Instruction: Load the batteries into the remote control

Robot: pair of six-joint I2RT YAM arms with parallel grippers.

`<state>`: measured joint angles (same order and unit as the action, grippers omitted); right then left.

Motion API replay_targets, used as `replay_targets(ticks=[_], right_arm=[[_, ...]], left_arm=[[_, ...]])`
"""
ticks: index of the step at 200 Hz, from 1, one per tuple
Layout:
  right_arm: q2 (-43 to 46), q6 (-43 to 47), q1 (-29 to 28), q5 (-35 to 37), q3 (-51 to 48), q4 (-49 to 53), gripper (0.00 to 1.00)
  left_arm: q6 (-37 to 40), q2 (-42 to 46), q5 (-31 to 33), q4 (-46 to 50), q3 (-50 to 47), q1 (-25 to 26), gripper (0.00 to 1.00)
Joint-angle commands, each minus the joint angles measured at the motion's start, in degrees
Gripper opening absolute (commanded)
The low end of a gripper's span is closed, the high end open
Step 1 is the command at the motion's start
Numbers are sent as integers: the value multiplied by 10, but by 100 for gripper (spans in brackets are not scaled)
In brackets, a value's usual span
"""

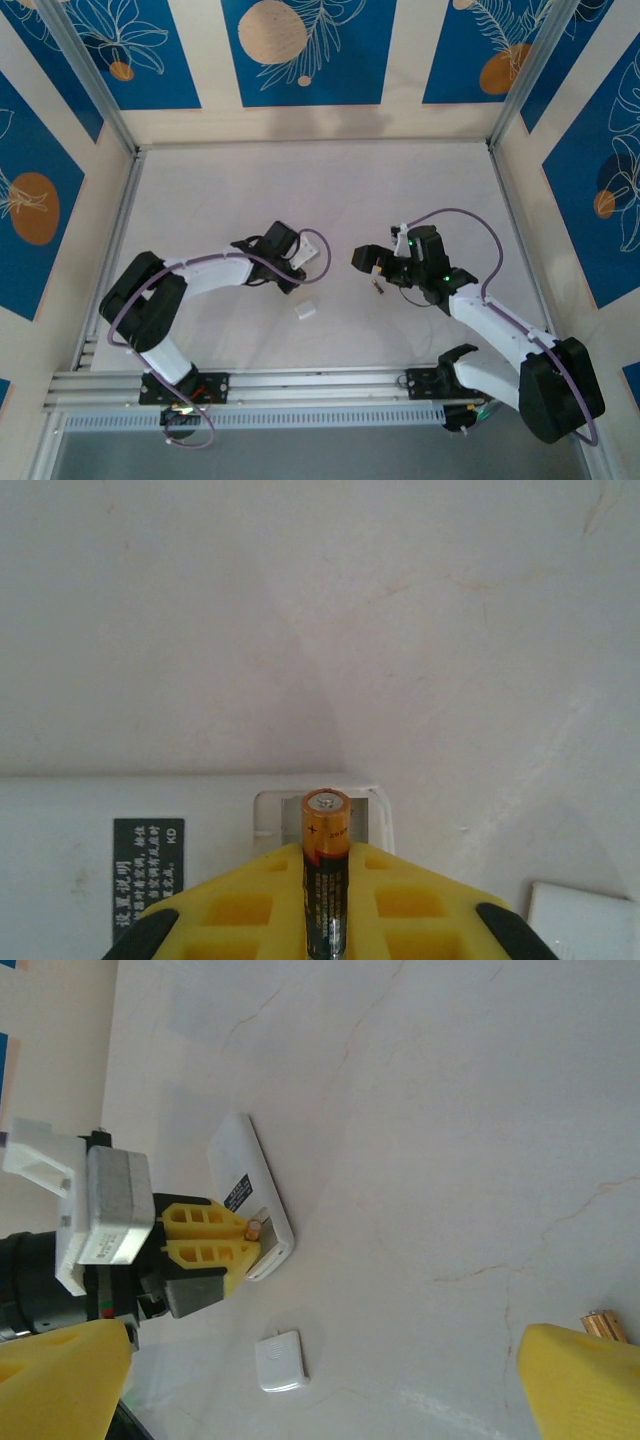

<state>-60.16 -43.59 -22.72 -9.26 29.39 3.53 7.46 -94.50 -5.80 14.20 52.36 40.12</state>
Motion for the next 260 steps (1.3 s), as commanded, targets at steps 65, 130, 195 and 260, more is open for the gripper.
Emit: replay_targets(ticks=[65,130,195,260], right_arm=[[11,-4,5,-19,-20,-25,99],[22,-4,10,-19,-27,-21,99],[26,-3,15,-21,-28,-17,99],[25,-2,18,-23,-32,-21,99]], left_arm=[[2,-24,-9,68,37,-2,14],[-39,-56,-26,57,68,7,13],[-73,-96,-29,44,119,8,12],[-140,-48,14,39,93,8,13]])
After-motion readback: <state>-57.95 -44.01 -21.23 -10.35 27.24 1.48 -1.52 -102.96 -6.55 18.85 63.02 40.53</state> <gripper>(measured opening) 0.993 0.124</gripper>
